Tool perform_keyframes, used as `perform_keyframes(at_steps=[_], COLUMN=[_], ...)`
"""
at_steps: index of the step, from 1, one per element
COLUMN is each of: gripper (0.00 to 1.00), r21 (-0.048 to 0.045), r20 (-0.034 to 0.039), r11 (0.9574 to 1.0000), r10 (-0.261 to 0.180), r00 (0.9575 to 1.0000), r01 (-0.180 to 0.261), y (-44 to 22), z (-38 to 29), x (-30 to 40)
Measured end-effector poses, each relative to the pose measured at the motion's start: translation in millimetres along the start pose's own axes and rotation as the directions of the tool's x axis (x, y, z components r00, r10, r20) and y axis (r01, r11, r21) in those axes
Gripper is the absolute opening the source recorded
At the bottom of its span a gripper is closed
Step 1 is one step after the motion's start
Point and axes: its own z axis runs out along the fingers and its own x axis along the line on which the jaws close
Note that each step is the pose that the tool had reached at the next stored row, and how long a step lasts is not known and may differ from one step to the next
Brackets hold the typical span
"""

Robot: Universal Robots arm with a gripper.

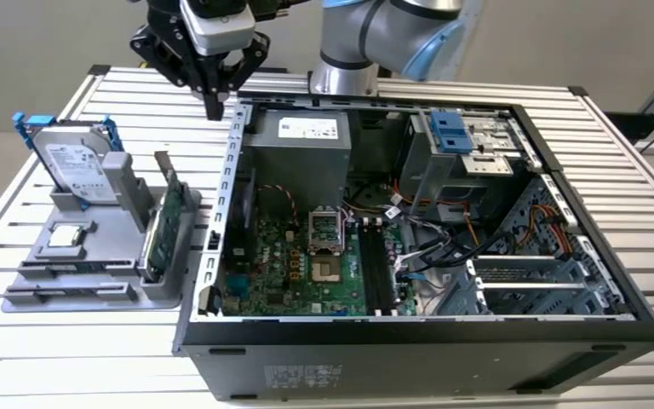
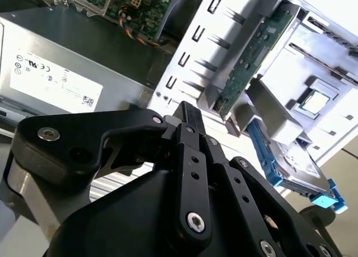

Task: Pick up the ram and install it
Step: 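Reach for the ram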

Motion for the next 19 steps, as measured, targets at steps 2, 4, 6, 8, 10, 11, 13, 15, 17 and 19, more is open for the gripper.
perform_keyframes(at_steps=[2,4,6,8,10,11,13,15,17,19], gripper=[0.00,0.00,0.00,0.00,0.00,0.00,0.00,0.00,0.00,0.00], r21=[0.0001,0.0000,0.0000,0.0000,0.0000,0.0000,0.0000,0.0000,0.0000,0.0000], r20=[0.0000,0.0000,0.0001,0.0000,0.0000,0.0000,0.0000,0.0000,0.0000,0.0000], r11=[1.0000,1.0000,1.0000,1.0000,1.0000,1.0000,1.0000,1.0000,1.0000,1.0000], r10=[0.000,0.000,0.000,0.000,0.000,0.000,0.000,0.000,0.000,0.000], r00=[1.0000,1.0000,1.0000,1.0000,1.0000,1.0000,1.0000,1.0000,1.0000,1.0000], r01=[0.000,0.000,0.000,0.000,0.000,0.000,0.000,0.000,0.000,0.000], y=[-0.1,-0.3,-0.4,-0.5,-0.6,-0.7,-0.8,-0.9,-1.1,-1.2], z=[-0.1,-0.1,-0.1,-0.1,-0.1,-0.2,-0.2,-0.2,-0.2,-0.3], x=[2.1,4.1,5.9,7.6,9.3,10.1,11.7,13.3,15.0,16.8])
